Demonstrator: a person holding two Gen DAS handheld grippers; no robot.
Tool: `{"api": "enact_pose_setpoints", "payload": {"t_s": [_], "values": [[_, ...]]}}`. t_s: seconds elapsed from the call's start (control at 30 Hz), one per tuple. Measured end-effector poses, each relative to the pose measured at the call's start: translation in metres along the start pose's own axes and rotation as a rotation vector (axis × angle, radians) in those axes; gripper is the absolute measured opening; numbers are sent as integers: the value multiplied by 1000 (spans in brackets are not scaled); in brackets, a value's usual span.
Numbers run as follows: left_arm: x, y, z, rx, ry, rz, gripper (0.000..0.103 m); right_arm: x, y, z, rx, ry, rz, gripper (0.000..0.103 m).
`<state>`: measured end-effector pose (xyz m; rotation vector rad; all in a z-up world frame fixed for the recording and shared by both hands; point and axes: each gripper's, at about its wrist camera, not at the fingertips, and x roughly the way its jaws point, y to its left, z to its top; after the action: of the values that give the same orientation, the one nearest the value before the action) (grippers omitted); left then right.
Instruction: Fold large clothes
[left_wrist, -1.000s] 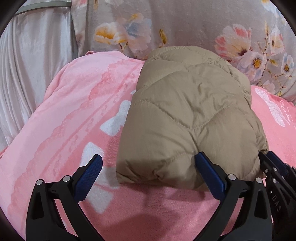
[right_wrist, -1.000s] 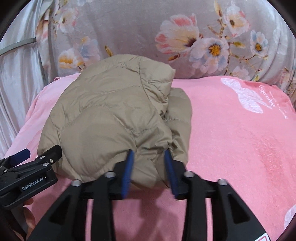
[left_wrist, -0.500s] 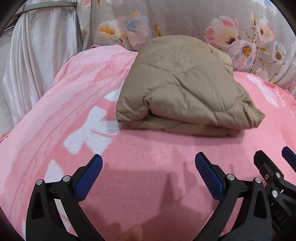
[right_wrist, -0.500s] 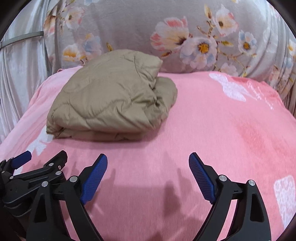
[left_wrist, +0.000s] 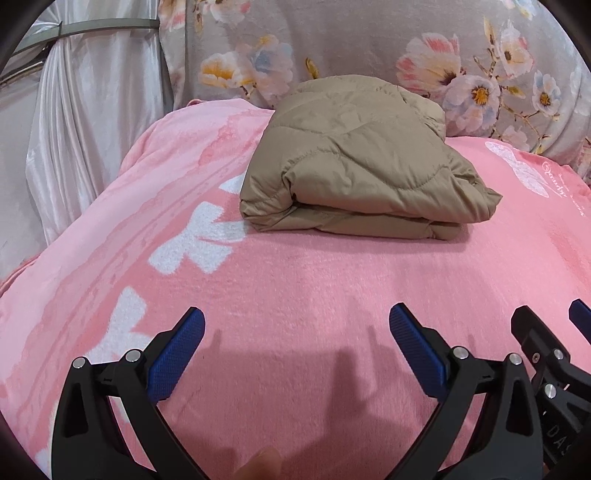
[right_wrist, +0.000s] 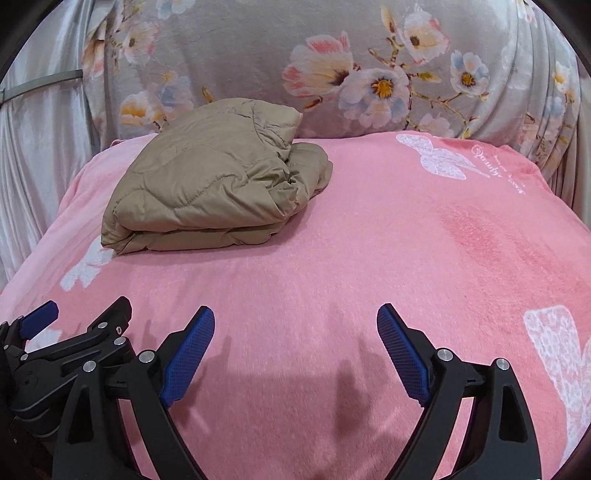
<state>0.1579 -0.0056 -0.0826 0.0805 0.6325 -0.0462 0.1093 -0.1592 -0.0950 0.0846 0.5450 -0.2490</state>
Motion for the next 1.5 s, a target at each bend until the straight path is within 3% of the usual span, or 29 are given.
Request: {"api": "enact_pose_setpoints", "payload": {"t_s": [0.37,0.7,1.5], "values": [[-9,3,-10,-7,5,28,98,-13,6,-7,-46,-24,-19,87],[-10,1,-12,2,7,65,98,-8,6,-8,-42,9,-10,87],[-9,4,-12,-8,7,64,97,-5,7,-9,-57,11,-15,87]]}}
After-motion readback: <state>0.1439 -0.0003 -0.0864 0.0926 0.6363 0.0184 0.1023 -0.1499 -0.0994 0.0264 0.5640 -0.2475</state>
